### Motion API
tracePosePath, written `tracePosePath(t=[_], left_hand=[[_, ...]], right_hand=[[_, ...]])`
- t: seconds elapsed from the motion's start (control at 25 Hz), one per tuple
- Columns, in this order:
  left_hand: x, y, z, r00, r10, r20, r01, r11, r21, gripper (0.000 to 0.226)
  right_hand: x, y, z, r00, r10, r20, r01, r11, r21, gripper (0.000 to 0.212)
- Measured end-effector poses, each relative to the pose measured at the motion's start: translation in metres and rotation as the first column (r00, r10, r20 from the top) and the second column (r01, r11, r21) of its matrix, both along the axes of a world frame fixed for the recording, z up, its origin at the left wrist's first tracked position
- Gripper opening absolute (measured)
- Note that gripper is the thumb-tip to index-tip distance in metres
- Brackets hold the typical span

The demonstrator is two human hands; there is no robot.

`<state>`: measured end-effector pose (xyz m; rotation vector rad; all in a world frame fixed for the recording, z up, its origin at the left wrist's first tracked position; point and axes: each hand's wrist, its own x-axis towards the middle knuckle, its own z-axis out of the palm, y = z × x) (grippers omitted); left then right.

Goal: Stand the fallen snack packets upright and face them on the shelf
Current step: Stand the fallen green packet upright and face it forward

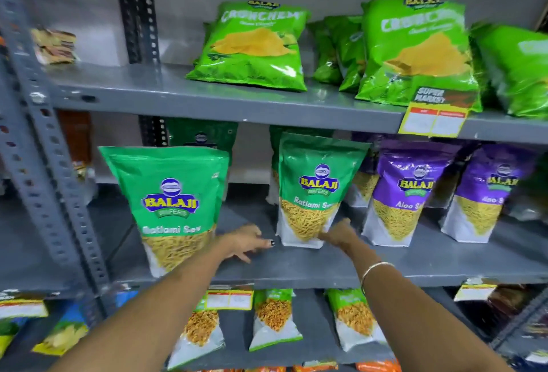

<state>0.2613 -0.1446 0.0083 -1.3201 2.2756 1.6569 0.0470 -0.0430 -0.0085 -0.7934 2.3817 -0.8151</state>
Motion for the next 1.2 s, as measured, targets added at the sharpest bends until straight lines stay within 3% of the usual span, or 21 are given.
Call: tracePosePath(t=[0.08,0.12,0.24,0.32,0.4,0.48,0.56,0.72,0.88,1.12,1.2], left_hand=[[-0.048,0.002,-0.006,0.979,0.154,-0.138,-0.164,0.984,-0.066,0.071],[-0.066,0.001,-0.009,0.958,0.204,-0.201,-0.222,0.972,-0.076,0.072],[-0.102,0.004,-0.018,0.898,0.330,-0.291,-0.369,0.925,-0.093,0.031],[-0.107,0.011,-0.019,0.871,0.393,-0.295,-0.445,0.885,-0.133,0.038],[-0.104,0.018,-0.019,0.884,0.387,-0.261,-0.439,0.879,-0.183,0.053],[-0.096,0.025,-0.022,0.902,0.368,-0.225,-0.411,0.892,-0.187,0.072],[-0.087,0.033,-0.028,0.903,0.364,-0.229,-0.409,0.891,-0.196,0.075],[-0.069,0.053,-0.027,0.889,0.374,-0.265,-0.425,0.888,-0.176,0.083],[-0.062,0.070,-0.014,0.905,0.361,-0.223,-0.408,0.886,-0.221,0.067],[-0.060,0.075,-0.012,0.918,0.323,-0.229,-0.374,0.898,-0.232,0.067],[-0.058,0.075,-0.008,0.944,0.284,-0.168,-0.319,0.915,-0.246,0.071]], right_hand=[[-0.038,-0.007,-0.010,0.987,0.039,0.154,-0.003,0.974,-0.225,0.124],[-0.053,-0.012,-0.013,0.969,0.099,0.226,-0.025,0.951,-0.309,0.125],[-0.078,-0.024,-0.029,0.891,0.302,0.339,-0.144,0.897,-0.419,0.105],[-0.076,-0.020,-0.029,0.860,0.364,0.357,-0.169,0.865,-0.473,0.105],[-0.072,-0.012,-0.030,0.845,0.398,0.358,-0.180,0.841,-0.510,0.091],[-0.069,-0.001,-0.029,0.837,0.410,0.361,-0.192,0.840,-0.508,0.074],[-0.061,0.013,-0.028,0.851,0.396,0.344,-0.202,0.853,-0.481,0.061],[-0.048,0.032,-0.021,0.873,0.378,0.309,-0.219,0.869,-0.444,0.081],[-0.038,0.042,-0.016,0.877,0.382,0.290,-0.229,0.865,-0.447,0.076],[-0.030,0.050,-0.012,0.896,0.357,0.265,-0.228,0.881,-0.415,0.068],[-0.029,0.053,-0.009,0.887,0.373,0.271,-0.237,0.874,-0.425,0.067]])
